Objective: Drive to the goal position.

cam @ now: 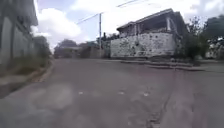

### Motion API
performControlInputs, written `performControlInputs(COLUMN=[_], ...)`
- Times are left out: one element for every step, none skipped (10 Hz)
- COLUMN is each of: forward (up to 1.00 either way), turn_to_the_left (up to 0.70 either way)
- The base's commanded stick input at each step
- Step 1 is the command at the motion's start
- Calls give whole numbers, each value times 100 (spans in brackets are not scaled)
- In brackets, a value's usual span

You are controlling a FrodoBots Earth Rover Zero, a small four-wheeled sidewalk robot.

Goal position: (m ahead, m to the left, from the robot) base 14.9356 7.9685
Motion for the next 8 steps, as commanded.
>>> performControlInputs(forward=[100,100,100,100,100,100,100,100], turn_to_the_left=[0,0,0,0,0,0,2,23])
